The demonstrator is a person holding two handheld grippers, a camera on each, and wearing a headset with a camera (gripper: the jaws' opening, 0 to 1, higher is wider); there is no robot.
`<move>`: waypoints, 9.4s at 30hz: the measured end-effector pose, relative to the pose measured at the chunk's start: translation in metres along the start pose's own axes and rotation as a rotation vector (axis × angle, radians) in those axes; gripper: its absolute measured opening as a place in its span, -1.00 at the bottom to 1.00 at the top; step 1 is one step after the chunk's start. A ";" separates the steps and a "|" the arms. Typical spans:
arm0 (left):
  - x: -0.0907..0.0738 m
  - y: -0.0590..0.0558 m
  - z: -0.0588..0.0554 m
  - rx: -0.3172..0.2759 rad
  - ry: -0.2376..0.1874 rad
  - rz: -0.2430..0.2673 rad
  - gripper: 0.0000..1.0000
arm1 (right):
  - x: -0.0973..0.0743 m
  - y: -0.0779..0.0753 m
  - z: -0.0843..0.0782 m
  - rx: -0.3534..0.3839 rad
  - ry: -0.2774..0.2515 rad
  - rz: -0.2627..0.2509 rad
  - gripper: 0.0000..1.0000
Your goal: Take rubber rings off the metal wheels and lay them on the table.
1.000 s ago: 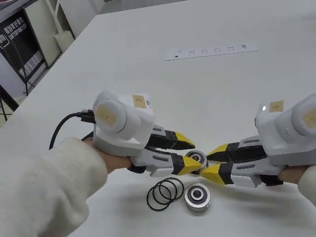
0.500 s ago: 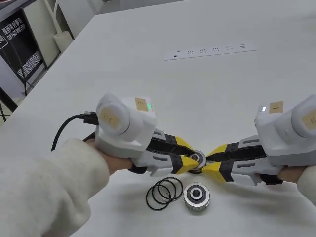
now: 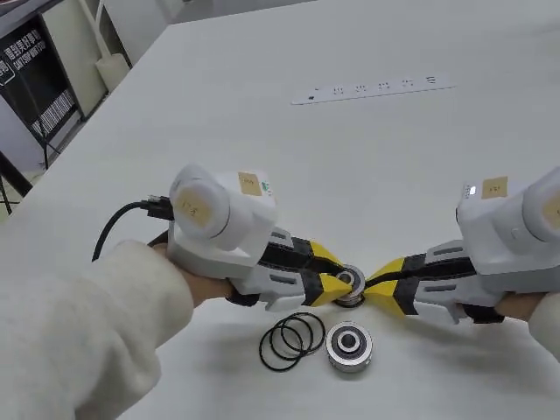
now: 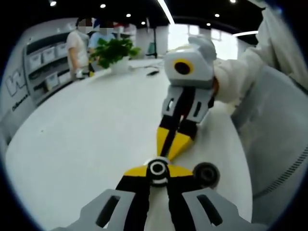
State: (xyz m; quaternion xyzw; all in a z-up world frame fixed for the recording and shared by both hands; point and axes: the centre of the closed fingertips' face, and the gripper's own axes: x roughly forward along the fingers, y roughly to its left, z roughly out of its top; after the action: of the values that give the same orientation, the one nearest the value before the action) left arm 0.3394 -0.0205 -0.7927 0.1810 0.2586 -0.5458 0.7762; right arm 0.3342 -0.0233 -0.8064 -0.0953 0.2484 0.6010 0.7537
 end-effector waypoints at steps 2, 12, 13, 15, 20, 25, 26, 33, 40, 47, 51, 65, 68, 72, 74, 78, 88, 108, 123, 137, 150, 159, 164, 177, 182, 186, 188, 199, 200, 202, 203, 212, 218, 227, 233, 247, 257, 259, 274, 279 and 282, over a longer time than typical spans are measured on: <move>0.000 0.000 0.000 0.002 0.001 0.000 -0.72 | 0.000 -0.001 0.000 0.015 -0.003 -0.005 -0.94; 0.000 0.001 0.000 0.002 0.001 0.000 -0.72 | -0.001 -0.006 0.000 0.143 -0.019 -0.026 -0.99; 0.000 0.001 0.000 0.005 0.002 0.000 -0.72 | -0.001 -0.008 0.000 0.162 -0.022 -0.025 -1.00; 0.000 0.001 0.000 0.007 0.002 0.000 -0.73 | -0.001 -0.008 -0.001 0.188 -0.027 -0.025 -1.00; 0.001 0.002 0.001 0.012 0.001 0.001 -0.73 | -0.002 -0.007 -0.001 0.235 -0.038 -0.025 -1.00; 0.001 0.002 0.001 0.009 -0.007 0.000 -0.73 | -0.004 -0.007 0.000 0.286 -0.056 -0.020 -1.00; 0.001 0.002 0.001 0.009 -0.010 0.000 -0.73 | -0.004 -0.007 0.000 0.312 -0.066 -0.018 -1.00; 0.001 0.002 0.001 0.019 -0.010 0.006 -0.73 | -0.008 -0.008 0.003 0.406 -0.110 -0.007 -1.00; 0.001 0.002 0.001 0.018 -0.005 0.011 -0.73 | -0.009 -0.007 0.010 0.452 -0.135 0.002 -1.00; 0.001 0.002 0.001 0.020 -0.002 0.014 -0.73 | -0.009 -0.004 0.014 0.433 -0.125 -0.004 -1.00; 0.001 0.001 0.000 0.022 0.000 0.015 -0.73 | -0.009 -0.003 0.015 0.428 -0.120 -0.007 -1.00; 0.002 0.001 0.000 0.029 -0.002 0.014 -0.73 | -0.007 0.000 0.020 0.420 -0.131 0.010 -1.00; 0.002 0.000 0.000 0.030 -0.002 0.015 -0.73 | -0.006 0.007 0.027 0.427 -0.161 0.053 -1.00; 0.002 0.000 0.001 0.028 -0.001 0.017 -0.73 | -0.007 0.003 0.031 0.404 -0.163 0.033 -1.00; 0.002 0.000 0.001 0.030 0.001 0.018 -0.73 | -0.008 0.002 0.030 0.407 -0.162 0.030 -1.00; 0.002 0.000 0.001 0.025 0.006 0.018 -0.73 | -0.010 -0.002 0.027 0.410 -0.154 0.012 -1.00; -0.009 0.000 0.003 0.016 0.025 0.002 -0.71 | -0.012 -0.005 0.025 0.398 -0.142 -0.012 -1.00; -0.104 0.008 0.040 0.037 -0.075 0.134 0.17 | -0.029 -0.007 0.039 0.382 -0.162 -0.031 -1.00; -0.174 0.005 0.033 0.013 -0.113 0.249 0.35 | -0.034 0.004 0.061 0.339 -0.171 -0.011 -1.00; -0.203 -0.016 0.005 -0.081 -0.141 0.306 0.59 | -0.033 0.014 0.071 0.314 -0.152 0.021 -1.00; -0.211 -0.026 -0.023 -0.177 -0.155 0.345 0.85 | -0.020 0.036 0.076 0.296 -0.124 0.081 -1.00; -0.209 -0.033 -0.032 -0.223 -0.173 0.342 1.00 | -0.008 0.050 0.072 0.282 -0.086 0.122 -1.00; -0.206 -0.036 -0.033 -0.226 -0.177 0.337 1.00 | -0.004 0.056 0.068 0.278 -0.065 0.141 -1.00; -0.201 -0.042 -0.039 -0.251 -0.182 0.324 1.00 | 0.011 0.066 0.057 0.269 -0.010 0.183 -1.00; -0.200 -0.044 -0.041 -0.259 -0.182 0.322 1.00 | 0.017 0.068 0.050 0.269 0.013 0.194 -1.00; -0.199 -0.045 -0.042 -0.265 -0.182 0.320 1.00 | 0.020 0.068 0.043 0.275 0.032 0.198 -1.00; -0.199 -0.045 -0.042 -0.268 -0.185 0.321 1.00 | 0.023 0.067 0.039 0.278 0.042 0.197 -1.00; -0.196 -0.047 -0.043 -0.281 -0.184 0.318 1.00 | 0.028 0.064 0.030 0.295 0.067 0.194 -1.00; -0.196 -0.048 -0.043 -0.282 -0.184 0.318 1.00 | 0.028 0.063 0.029 0.296 0.068 0.192 -1.00; -0.195 -0.049 -0.042 -0.281 -0.184 0.315 1.00 | 0.029 0.063 0.028 0.298 0.071 0.190 -1.00; -0.195 -0.049 -0.042 -0.280 -0.183 0.315 1.00 | 0.029 0.062 0.027 0.298 0.072 0.189 -1.00; -0.196 -0.050 -0.042 -0.283 -0.184 0.318 1.00 | 0.032 0.061 0.025 0.294 0.086 0.176 -1.00; -0.196 -0.051 -0.039 -0.282 -0.196 0.323 1.00 | 0.032 0.060 0.024 0.291 0.092 0.169 -1.00; -0.196 -0.052 -0.041 -0.288 -0.194 0.321 1.00 | 0.034 0.060 0.022 0.288 0.101 0.165 -1.00; -0.195 -0.052 -0.041 -0.289 -0.196 0.317 1.00 | 0.034 0.059 0.020 0.284 0.109 0.161 -1.00; -0.193 -0.054 -0.041 -0.291 -0.196 0.308 0.98 | 0.037 0.058 0.018 0.271 0.123 0.152 -1.00; -0.194 -0.055 -0.042 -0.293 -0.201 0.311 0.98 | 0.040 0.059 0.017 0.247 0.132 0.141 -1.00; -0.194 -0.055 -0.043 -0.294 -0.202 0.314 0.98 | 0.040 0.059 0.017 0.241 0.135 0.140 -1.00; -0.197 -0.052 -0.042 -0.296 -0.219 0.327 0.97 | 0.048 0.061 0.015 0.203 0.164 0.134 -1.00; -0.198 -0.052 -0.043 -0.297 -0.222 0.330 0.97 | 0.049 0.063 0.014 0.194 0.169 0.136 -1.00; -0.199 -0.053 -0.043 -0.296 -0.223 0.330 0.97 | 0.050 0.064 0.014 0.195 0.172 0.136 -1.00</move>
State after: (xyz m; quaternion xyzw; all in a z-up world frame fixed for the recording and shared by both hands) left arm 0.2273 0.1359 -0.7083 0.0435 0.2154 -0.3846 0.8966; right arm 0.2846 0.0425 -0.8092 -0.0558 0.3749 0.6132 0.6930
